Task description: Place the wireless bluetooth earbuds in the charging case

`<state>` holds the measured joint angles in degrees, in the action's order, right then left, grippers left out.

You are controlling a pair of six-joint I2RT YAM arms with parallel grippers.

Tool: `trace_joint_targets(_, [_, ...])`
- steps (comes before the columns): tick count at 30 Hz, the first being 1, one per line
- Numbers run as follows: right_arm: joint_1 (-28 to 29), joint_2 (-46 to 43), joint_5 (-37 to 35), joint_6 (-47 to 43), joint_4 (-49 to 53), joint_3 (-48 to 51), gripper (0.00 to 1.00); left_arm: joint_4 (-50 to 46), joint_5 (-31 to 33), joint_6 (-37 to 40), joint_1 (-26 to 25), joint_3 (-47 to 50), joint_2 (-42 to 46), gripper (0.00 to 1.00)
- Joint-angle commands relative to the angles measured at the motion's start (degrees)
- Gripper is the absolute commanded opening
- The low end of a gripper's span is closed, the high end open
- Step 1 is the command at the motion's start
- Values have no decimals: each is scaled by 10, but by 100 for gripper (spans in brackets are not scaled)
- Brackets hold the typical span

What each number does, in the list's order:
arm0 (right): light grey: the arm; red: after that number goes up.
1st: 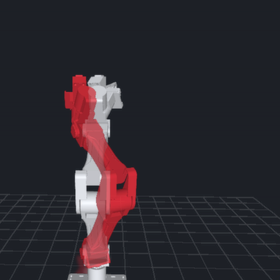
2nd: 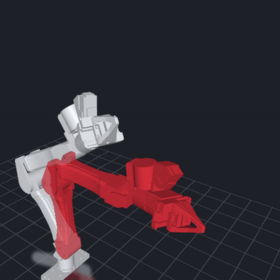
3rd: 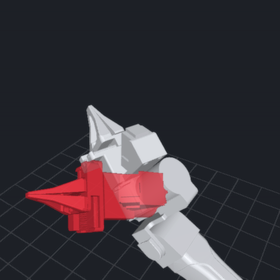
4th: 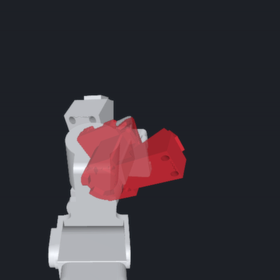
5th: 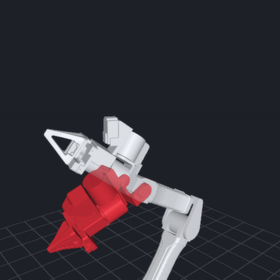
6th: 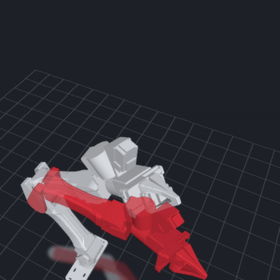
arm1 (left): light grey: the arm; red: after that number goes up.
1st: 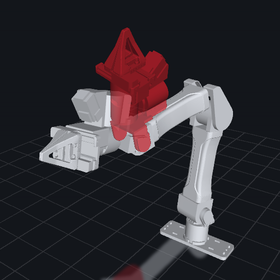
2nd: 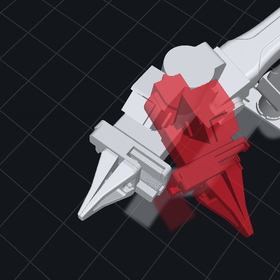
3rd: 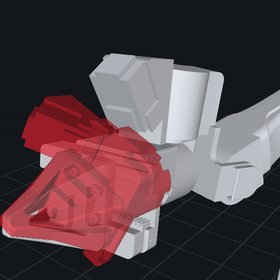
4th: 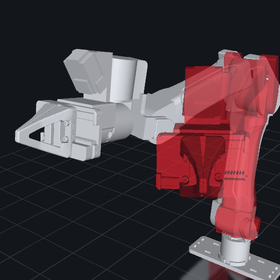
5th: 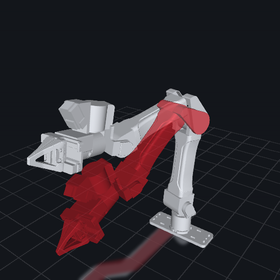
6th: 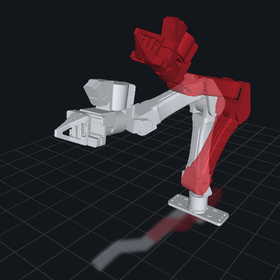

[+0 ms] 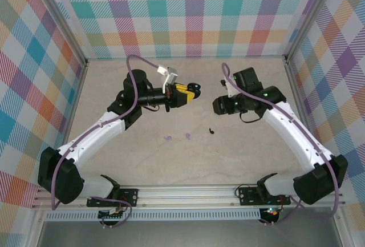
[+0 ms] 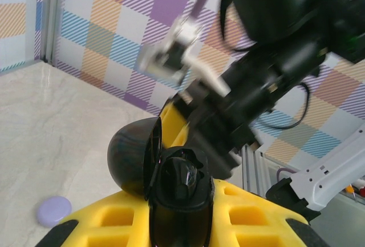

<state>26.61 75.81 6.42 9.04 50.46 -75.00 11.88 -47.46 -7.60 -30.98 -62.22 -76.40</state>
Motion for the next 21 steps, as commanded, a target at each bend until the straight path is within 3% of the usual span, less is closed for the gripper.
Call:
trace_joint_targets(1, [-1,35,46,2,14,24,52,-5,-20,15,4,-19,20,8])
trace_joint_targets(9, [4,129,92,-2,-4,62,52,-8,-33,23,4,-19,29,8])
trace_joint_targets(15, [29,200,15,-2,13,53,49,-9,-35,30,4,-20,34,8])
trace_joint_targets(21, [36,240,-8,3,1,47,46,-14,-33,34,4,-19,37,8])
